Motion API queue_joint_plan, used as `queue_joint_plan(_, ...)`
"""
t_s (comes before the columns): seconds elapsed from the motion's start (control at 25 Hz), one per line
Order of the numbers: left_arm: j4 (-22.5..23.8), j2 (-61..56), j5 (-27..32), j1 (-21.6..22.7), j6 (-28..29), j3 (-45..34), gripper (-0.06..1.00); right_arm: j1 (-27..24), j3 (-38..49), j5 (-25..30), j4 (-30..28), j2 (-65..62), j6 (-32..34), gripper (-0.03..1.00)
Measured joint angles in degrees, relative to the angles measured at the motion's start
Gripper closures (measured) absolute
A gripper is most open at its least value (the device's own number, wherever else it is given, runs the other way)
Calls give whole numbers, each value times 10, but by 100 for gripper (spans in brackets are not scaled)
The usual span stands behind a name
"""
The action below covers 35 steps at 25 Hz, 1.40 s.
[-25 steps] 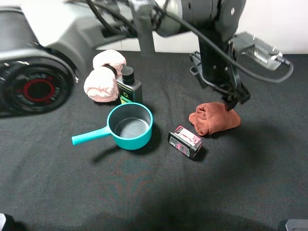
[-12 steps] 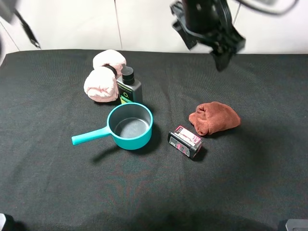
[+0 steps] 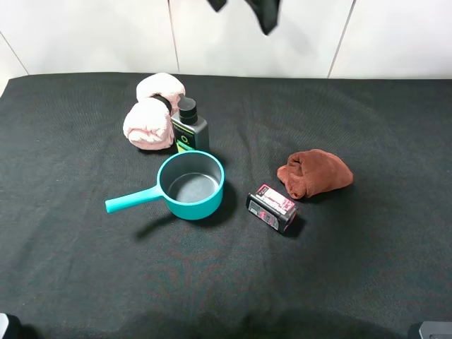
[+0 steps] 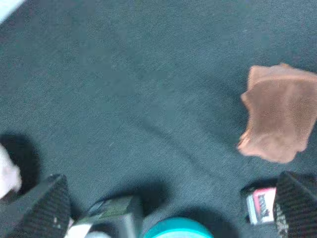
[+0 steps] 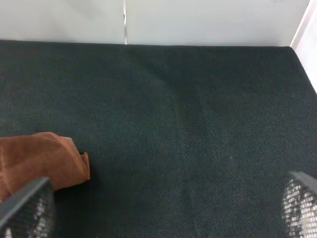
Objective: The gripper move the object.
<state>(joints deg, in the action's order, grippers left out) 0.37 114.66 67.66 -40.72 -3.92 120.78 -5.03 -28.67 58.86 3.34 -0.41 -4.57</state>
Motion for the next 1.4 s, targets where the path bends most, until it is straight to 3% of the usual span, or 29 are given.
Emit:
queue_joint_plan(0.28, 0, -103, 0, 61, 1, -131, 9, 0, 0, 0, 0, 0, 0, 27)
queue_joint_plan(0.56, -4, -223, -1, 152, 1, -286, 9, 0, 0, 0, 0, 0, 0, 27)
queue_joint_plan(0.84, -4, -384, -11, 285, 1, -481, 9, 0, 0, 0, 0, 0, 0, 27)
queue_joint_plan(1.12, -39, -547, -32, 420, 1, -637, 9, 0, 0, 0, 0, 0, 0, 27)
queue_joint_plan(1.4, -47, -697, -37, 436, 1, -726, 9, 0, 0, 0, 0, 0, 0, 27)
